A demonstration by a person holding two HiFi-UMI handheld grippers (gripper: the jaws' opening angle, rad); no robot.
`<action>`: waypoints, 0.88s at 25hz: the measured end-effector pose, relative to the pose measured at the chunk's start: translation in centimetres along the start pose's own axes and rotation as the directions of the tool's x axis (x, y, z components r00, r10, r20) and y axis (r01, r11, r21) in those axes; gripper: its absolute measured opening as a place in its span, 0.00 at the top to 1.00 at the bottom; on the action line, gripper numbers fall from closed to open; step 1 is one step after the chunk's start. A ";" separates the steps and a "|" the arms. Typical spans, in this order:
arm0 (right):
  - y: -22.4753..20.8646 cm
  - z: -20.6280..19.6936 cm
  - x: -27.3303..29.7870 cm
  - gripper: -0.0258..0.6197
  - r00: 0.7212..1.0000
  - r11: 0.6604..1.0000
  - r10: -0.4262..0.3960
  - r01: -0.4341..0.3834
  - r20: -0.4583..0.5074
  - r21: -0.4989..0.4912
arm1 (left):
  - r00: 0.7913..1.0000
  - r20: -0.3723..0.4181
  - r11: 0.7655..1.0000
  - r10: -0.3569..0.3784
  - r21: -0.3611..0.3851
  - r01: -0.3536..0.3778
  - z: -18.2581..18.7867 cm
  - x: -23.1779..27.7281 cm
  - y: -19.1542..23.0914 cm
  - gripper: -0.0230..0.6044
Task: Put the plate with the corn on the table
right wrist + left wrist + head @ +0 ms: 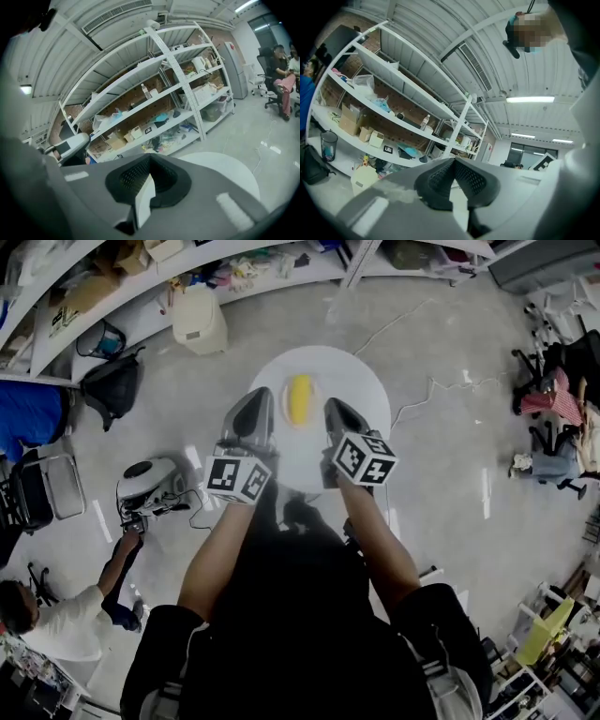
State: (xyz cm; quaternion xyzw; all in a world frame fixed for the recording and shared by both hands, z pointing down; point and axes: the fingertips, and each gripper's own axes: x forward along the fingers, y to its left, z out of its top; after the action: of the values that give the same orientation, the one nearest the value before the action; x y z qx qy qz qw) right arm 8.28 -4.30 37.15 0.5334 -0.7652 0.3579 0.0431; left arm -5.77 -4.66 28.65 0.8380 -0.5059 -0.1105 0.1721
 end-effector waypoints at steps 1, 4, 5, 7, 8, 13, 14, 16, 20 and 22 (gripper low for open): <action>0.3 0.5 -0.5 0.95 1.000 1.000 0.003 -0.003 0.013 -0.003 | 1.000 0.001 1.000 -0.004 0.004 0.004 0.3 -0.2 -0.3 0.96; 1.1 2.3 -1.6 0.95 0.998 1.000 0.013 -0.012 0.054 -0.008 | 1.000 0.002 1.000 -0.012 0.016 0.012 1.1 -0.3 -1.1 0.96; 1.3 2.9 -1.9 0.95 0.998 1.000 0.016 -0.015 0.066 -0.012 | 1.000 0.001 1.000 -0.016 0.021 0.016 1.3 -0.3 -1.4 0.96; 1.9 3.8 -2.5 0.95 0.996 1.000 0.023 -0.021 0.088 -0.022 | 1.000 0.002 0.999 -0.027 0.023 0.027 1.6 -0.4 -1.8 0.96; 2.3 4.1 -2.9 0.95 0.995 0.999 0.028 -0.025 0.097 -0.028 | 0.999 0.003 0.999 -0.034 0.023 0.034 1.8 -0.6 -2.0 0.96; 4.0 5.2 -5.0 0.95 0.987 0.998 0.044 -0.037 0.152 -0.052 | 0.998 -0.005 0.998 -0.059 0.020 0.059 2.2 -1.5 -3.2 0.96; 4.2 5.4 -5.4 0.95 0.985 0.998 0.045 -0.036 0.165 -0.056 | 0.998 -0.007 0.998 -0.061 0.021 0.061 2.2 -1.6 -3.4 0.96; 4.5 5.6 -6.2 0.95 0.981 0.997 0.044 -0.032 0.188 -0.065 | 0.998 -0.011 0.998 -0.065 0.025 0.066 2.1 -1.8 -3.7 0.96; 5.5 5.5 -7.0 0.95 0.977 0.995 0.058 -0.041 0.205 -0.086 | 0.998 -0.020 0.998 -0.068 0.016 0.068 2.1 -2.3 -3.7 0.96; 6.0 5.5 -7.3 0.95 0.974 0.994 0.070 -0.049 0.214 -0.100 | 0.998 -0.024 0.998 -0.063 0.016 0.064 2.0 -2.8 -3.5 0.96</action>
State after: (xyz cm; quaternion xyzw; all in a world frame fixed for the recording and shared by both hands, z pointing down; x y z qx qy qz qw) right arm 8.08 -0.83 26.82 0.5435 -0.7970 0.2621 -0.0261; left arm -4.93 -1.02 25.42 0.8563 -0.4778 -0.1021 0.1675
